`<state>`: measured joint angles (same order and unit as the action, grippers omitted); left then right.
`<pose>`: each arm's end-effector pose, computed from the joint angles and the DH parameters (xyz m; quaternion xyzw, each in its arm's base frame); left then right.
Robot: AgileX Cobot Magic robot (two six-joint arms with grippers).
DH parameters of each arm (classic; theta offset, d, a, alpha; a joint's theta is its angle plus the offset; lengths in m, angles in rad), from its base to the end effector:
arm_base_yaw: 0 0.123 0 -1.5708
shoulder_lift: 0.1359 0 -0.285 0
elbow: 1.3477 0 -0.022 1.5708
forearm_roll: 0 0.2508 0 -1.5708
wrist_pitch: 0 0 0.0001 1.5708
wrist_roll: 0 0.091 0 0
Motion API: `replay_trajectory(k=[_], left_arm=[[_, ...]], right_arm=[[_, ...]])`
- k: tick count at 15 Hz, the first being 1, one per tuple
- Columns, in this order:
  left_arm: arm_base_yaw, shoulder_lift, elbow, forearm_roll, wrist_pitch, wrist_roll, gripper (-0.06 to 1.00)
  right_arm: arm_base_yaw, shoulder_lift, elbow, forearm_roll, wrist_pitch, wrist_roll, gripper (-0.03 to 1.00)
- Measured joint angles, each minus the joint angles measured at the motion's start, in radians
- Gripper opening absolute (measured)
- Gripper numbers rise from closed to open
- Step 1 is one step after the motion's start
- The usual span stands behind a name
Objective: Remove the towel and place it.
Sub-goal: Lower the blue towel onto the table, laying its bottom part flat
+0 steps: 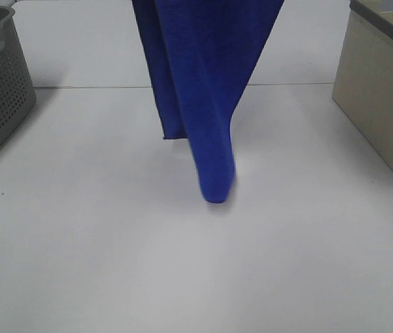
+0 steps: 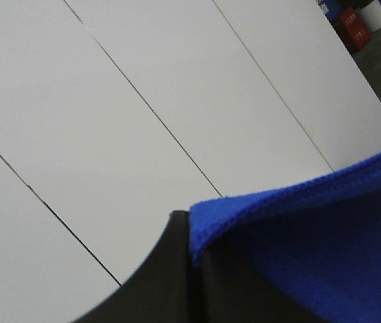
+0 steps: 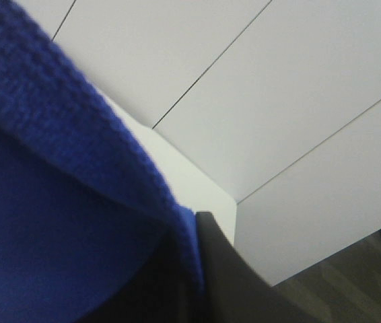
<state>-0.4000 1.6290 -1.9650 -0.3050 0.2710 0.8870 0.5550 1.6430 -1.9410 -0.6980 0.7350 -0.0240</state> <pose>0.3325 -0.1486 0.5404 0.3347 0.5537 0.0473 0.7610 0.3293 0.1580 0.4984 -0.2930 0.7161 -0.1803 0.6073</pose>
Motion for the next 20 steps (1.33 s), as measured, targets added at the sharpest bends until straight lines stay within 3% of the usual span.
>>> replay_trajectory(k=[3, 6, 9, 11, 13, 16, 20], left_arm=[[0.000, 0.048, 0.000, 0.000, -0.078, 0.000, 0.00], [0.001, 0.114, 0.000, 0.010, -0.220, 0.000, 0.00], [0.030, 0.195, 0.000, 0.023, -0.391, 0.000, 0.00], [0.075, 0.303, 0.000, 0.027, -0.590, 0.000, 0.00], [0.084, 0.369, 0.000, 0.048, -0.662, 0.000, 0.00], [0.084, 0.443, -0.077, 0.087, -0.706, 0.000, 0.00], [0.084, 0.605, -0.434, 0.095, -0.674, -0.023, 0.00]], right_arm=[[0.000, 0.031, -0.001, -0.126, -0.086, 0.056, 0.02], [-0.041, 0.083, -0.001, -0.252, -0.225, 0.165, 0.02], [-0.128, 0.149, -0.001, -0.281, -0.415, 0.268, 0.02], [-0.150, 0.258, -0.052, -0.310, -0.555, 0.297, 0.02], [-0.150, 0.347, -0.160, -0.325, -0.568, 0.297, 0.02], [-0.157, 0.432, -0.283, -0.327, -0.600, 0.298, 0.02], [-0.211, 0.458, -0.346, -0.326, -0.725, 0.312, 0.02]])
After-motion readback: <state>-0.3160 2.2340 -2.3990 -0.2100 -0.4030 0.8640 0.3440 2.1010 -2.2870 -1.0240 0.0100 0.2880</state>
